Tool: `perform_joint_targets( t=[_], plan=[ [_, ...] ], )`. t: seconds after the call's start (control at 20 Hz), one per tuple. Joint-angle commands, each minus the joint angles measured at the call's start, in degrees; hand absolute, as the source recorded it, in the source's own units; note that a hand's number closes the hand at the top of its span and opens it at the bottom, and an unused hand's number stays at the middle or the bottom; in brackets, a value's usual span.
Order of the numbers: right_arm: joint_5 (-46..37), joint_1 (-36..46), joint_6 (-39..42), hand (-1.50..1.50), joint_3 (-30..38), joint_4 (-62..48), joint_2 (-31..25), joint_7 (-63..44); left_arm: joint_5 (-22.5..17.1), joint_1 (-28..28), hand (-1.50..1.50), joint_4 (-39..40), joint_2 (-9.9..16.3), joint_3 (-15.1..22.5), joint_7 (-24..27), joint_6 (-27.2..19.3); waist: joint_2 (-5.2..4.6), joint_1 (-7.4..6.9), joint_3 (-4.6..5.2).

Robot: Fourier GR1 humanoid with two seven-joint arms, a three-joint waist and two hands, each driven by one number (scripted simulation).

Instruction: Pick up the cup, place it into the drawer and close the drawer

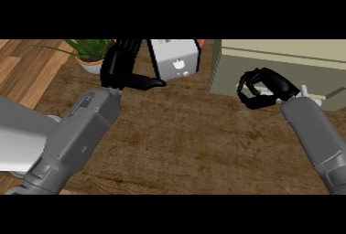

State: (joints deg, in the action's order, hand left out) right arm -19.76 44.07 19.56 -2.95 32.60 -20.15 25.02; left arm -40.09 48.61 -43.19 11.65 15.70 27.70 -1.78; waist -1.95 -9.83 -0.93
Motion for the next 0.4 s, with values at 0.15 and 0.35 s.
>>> perform_joint_targets(
  t=[0.15,0.35],
  plan=[
    [1.27,9.53,-3.78,1.5,5.77,-1.12,-7.95,-4.71,-0.76,-1.15,-1.5,-1.31,1.24,-0.41,-0.56,1.81,-0.7,-2.78,0.78],
    [1.93,9.13,-2.17,1.5,5.68,-0.16,-8.3,-5.29,-0.75,-1.96,-1.5,-1.8,1.14,-0.21,-0.17,2.45,-0.81,-3.02,0.83]
  ],
)
